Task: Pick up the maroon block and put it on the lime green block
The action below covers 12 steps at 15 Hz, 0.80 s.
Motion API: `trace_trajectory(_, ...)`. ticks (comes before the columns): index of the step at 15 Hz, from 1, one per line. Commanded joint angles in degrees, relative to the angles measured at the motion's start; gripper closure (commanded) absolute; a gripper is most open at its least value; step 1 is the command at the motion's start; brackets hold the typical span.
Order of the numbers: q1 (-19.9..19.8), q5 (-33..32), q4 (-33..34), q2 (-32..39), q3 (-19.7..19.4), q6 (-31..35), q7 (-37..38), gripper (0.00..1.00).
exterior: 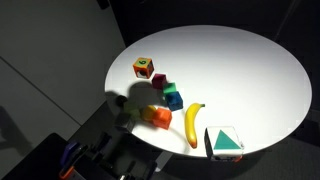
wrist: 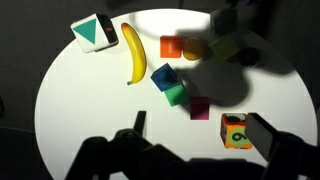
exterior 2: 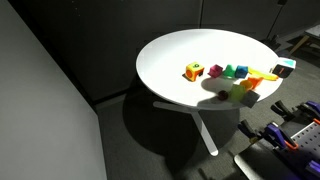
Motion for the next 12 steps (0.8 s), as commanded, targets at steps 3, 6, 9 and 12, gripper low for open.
trace_trajectory(3,0.3,0.0,1.1,1.0,0.1,-0.1,0.2,0.00)
trace_trajectory(6,0.5,0.4,2.4,2.3,0.2,0.3,0.1,0.00)
trace_trajectory(9,0.9,0.8,4.1,4.0,0.3,1.4,-0.3,0.00)
trace_trajectory(12,1.3,1.4,6.2,7.0,0.1,3.3,-1.2,0.00)
